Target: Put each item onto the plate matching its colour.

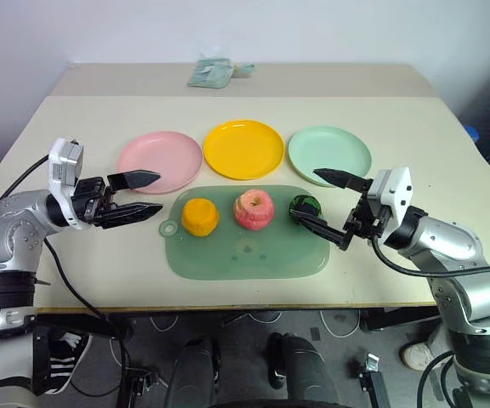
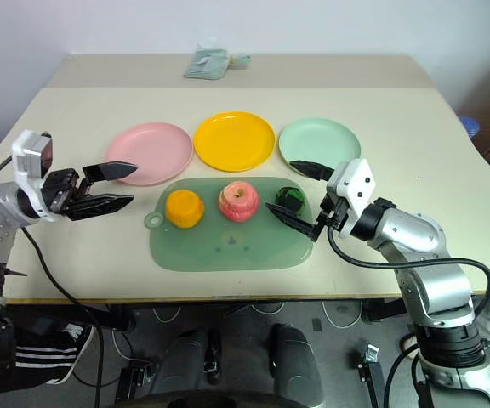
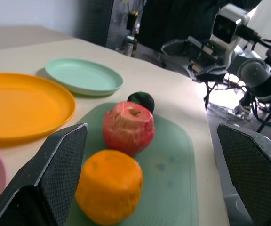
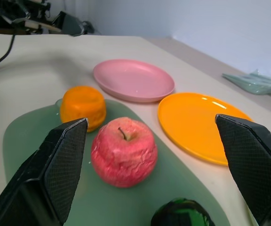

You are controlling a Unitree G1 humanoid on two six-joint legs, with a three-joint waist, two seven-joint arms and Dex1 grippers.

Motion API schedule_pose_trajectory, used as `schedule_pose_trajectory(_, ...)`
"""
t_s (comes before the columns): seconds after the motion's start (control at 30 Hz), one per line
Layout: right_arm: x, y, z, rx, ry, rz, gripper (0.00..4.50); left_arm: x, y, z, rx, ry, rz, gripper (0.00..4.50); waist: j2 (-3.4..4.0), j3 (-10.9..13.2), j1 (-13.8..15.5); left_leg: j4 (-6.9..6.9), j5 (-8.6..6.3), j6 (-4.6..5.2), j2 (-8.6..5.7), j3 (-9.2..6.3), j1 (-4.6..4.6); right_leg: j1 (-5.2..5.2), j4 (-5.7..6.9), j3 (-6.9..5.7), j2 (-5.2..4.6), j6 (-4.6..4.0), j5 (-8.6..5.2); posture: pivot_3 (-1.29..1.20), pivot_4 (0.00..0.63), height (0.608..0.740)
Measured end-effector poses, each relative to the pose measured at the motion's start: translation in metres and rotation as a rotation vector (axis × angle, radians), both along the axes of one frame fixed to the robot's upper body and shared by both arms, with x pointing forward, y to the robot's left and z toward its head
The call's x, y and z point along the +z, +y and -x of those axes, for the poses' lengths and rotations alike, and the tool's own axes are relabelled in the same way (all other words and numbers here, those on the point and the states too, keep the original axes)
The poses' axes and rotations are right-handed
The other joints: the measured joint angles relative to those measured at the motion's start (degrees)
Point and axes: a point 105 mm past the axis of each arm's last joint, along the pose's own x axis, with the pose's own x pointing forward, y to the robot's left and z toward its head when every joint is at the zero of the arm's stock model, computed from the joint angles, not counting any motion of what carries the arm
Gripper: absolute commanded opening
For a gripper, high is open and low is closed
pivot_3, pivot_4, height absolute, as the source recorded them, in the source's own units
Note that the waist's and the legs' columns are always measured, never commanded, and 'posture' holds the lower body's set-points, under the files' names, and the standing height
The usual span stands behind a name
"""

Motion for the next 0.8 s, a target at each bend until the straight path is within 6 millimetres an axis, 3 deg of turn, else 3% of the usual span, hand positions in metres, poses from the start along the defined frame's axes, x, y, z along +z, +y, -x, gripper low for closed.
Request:
schedule_pose_trajectory(0.5,0.006,0.002,-0.005,-0.018,-0.01,-0.008,4.42,-0.005,0.001,-0.006,0.041,-0.044,-0.033,4.5,0.0,0.0,0.3,0.0,0.0,0.0,0.0,0.0,-0.01,0.0,-0.01,0.0,-0.01,0.0,0.0,0.0,0.15,0.74)
schedule_pose_trajectory(0.8,-0.005,0.003,0.007,0.04,0.055,0.025,4.42,-0.042,-0.021,-0.015,0.03,-0.057,-0.09,4.5,0.0,0.0,0.3,0.01,0.0,0.0,-0.01,-0.01,-0.02,0.0,-0.01,0.0,0.01,0.1,0.06,0.0,0.15,0.74)
